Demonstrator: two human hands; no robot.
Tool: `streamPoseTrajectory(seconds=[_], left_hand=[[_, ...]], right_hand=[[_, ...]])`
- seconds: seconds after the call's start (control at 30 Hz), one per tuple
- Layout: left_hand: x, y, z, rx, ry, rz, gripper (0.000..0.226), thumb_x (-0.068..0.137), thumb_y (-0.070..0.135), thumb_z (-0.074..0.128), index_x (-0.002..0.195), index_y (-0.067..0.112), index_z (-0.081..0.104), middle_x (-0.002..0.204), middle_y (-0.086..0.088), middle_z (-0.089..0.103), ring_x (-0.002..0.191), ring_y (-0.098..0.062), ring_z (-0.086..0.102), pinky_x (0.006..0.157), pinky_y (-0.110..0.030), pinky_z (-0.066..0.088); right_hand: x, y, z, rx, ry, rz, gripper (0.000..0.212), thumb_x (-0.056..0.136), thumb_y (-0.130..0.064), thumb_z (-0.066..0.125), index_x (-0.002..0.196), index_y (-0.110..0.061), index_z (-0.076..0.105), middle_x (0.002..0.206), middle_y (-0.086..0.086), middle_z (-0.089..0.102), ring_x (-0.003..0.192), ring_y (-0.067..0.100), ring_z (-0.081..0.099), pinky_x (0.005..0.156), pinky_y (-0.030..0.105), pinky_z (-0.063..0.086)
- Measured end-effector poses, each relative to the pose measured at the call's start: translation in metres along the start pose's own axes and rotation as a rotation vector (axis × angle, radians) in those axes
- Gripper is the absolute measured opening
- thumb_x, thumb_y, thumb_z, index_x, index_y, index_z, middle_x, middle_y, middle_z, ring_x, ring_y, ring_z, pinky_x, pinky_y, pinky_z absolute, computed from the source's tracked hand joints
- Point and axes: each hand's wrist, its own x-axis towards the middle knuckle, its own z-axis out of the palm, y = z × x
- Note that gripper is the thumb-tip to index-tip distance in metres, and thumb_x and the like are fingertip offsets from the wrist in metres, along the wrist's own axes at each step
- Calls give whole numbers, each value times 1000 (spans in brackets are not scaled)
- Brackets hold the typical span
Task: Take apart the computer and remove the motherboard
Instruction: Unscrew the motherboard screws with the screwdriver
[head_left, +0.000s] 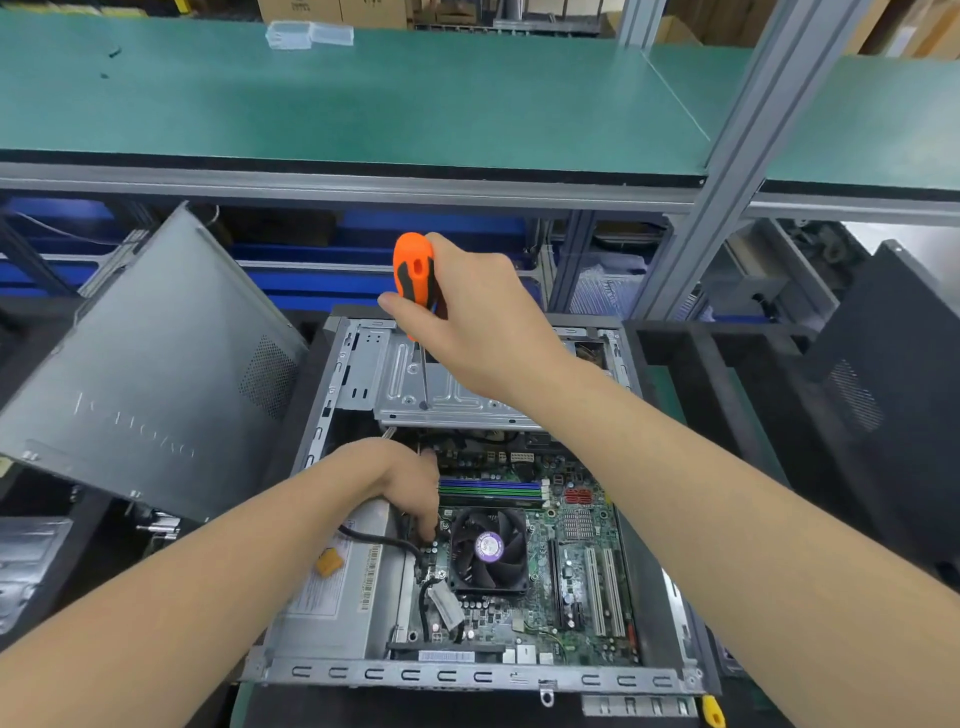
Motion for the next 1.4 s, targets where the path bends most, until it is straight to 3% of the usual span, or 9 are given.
streamPoseTrajectory(seconds=[0.1,0.27,0.37,0.47,0.63,0.73,0.97,1.13,1.4], left_hand=[[1,-5,-1,-128,-5,18,97,87,37,76,160,12,18,152,-8,39,133,-26,46,105,-33,41],[-7,-2,0,-24,-14,3,85,87,45,66,155,31,18,119,-3,51,107,-26,55,95,-40,46],[-11,4,3,77,-18,-19,91,88,43,63,159,33,7,137,-10,54,110,-31,58,98,-44,50],[-8,7,4,161,-24,-31,100,91,43,63,161,28,-7,155,-13,43,122,-35,59,104,-48,50],[-6,8,6,193,-42,-34,105,94,45,64,161,27,-15,164,-13,30,127,-36,55,106,-50,48],[-4,7,7,164,-46,-23,105,93,47,64,161,26,-13,163,-12,34,124,-35,57,106,-49,49],[-6,-1,5,46,-48,21,97,89,46,63,160,28,-2,137,-12,52,108,-31,60,97,-44,51],[-2,-3,6,1,-49,40,94,90,44,62,159,25,0,86,1,47,78,-20,54,81,-38,49],[1,-7,7,-60,-43,44,92,87,44,63,158,28,6,88,1,50,72,-16,50,76,-37,46]], right_hand=[[0,1,2,2,4,-10,32,100,-46,61,94,-18,47,73,-6,52,61,9,48,53,24,36],[3,0,3,6,1,6,31,100,-45,61,93,-21,44,71,-10,47,59,7,45,54,24,34],[5,-1,5,-2,-1,8,31,101,-45,61,94,-21,42,71,-12,43,58,4,43,53,21,30],[7,-3,6,-16,2,-2,32,101,-44,61,93,-19,42,69,-12,41,58,5,41,52,22,28],[6,-1,4,-28,5,-2,33,101,-44,61,90,-19,42,68,-10,43,57,7,42,52,23,29],[5,1,4,-20,15,0,35,101,-43,61,87,-17,42,66,-7,44,57,11,43,54,29,32],[7,0,5,-23,31,17,33,101,-43,61,88,-16,45,64,-6,48,56,10,45,53,29,34],[8,1,3,-5,31,33,31,101,-41,60,91,-14,49,66,-3,54,57,13,47,57,31,42],[2,-4,5,-42,20,-27,33,101,-44,60,91,-14,49,66,-3,51,57,12,46,61,28,41]])
